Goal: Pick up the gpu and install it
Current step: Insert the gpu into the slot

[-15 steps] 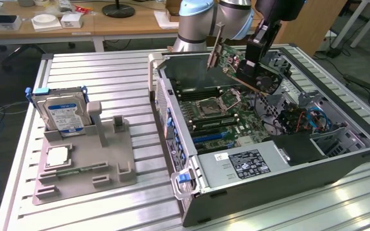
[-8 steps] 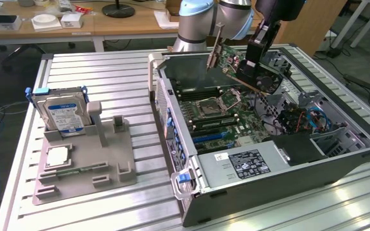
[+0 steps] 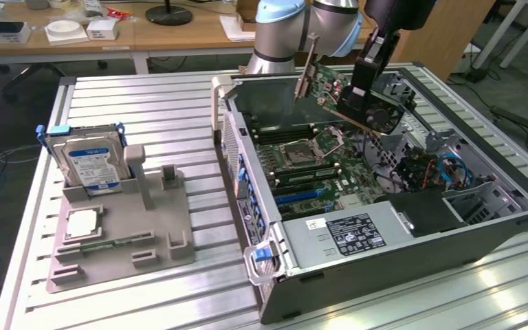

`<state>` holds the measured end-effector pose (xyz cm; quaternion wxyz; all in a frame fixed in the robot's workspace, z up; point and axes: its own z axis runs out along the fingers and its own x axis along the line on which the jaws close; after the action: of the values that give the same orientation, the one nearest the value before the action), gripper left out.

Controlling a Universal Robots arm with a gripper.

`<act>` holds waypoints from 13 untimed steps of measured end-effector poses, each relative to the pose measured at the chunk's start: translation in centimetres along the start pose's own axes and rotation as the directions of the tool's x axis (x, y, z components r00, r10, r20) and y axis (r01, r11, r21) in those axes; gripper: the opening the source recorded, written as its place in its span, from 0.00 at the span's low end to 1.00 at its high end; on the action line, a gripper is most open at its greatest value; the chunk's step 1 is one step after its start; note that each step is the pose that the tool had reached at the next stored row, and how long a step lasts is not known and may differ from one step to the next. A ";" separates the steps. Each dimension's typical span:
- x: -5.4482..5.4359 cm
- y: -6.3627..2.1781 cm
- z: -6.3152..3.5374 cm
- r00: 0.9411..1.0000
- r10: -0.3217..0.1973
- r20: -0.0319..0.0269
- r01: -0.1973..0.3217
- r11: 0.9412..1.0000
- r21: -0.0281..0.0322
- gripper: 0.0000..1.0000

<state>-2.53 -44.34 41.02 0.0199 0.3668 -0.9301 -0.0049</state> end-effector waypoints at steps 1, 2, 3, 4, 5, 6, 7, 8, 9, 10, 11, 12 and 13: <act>0.0 0.00 0.00 1.000 -0.003 0.000 0.003 1.000 0.000 0.26; 0.0 0.00 0.00 1.000 -0.007 0.000 0.007 1.000 0.000 0.26; 0.0 -0.01 0.00 1.000 -0.010 0.000 0.010 1.000 0.000 0.26; 0.0 -0.01 0.00 1.000 -0.014 0.000 0.014 1.000 0.000 0.26; 0.0 -0.01 0.00 1.000 -0.017 0.000 0.017 1.000 0.001 0.26; 0.0 -0.01 0.00 1.000 -0.021 0.000 0.021 1.000 0.001 0.26; 0.0 -0.02 0.01 1.000 -0.024 0.000 0.024 1.000 0.001 0.26; 0.0 -0.02 0.01 1.000 -0.028 -0.001 0.028 1.000 0.001 0.26; 0.0 -0.03 0.00 1.000 -0.031 -0.001 0.031 1.000 0.001 0.26; 0.0 -0.03 0.00 0.999 -0.035 -0.001 0.035 0.999 0.001 0.26; 0.0 -0.03 0.00 0.999 -0.040 -0.001 0.040 0.999 0.001 0.26; 0.0 -0.03 0.00 0.999 -0.045 -0.001 0.045 0.999 0.002 0.26; 0.0 -0.03 0.00 0.999 -0.050 -0.001 0.050 0.999 0.002 0.26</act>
<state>-2.53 -44.39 41.02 0.0200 0.3899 -0.9206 -0.0044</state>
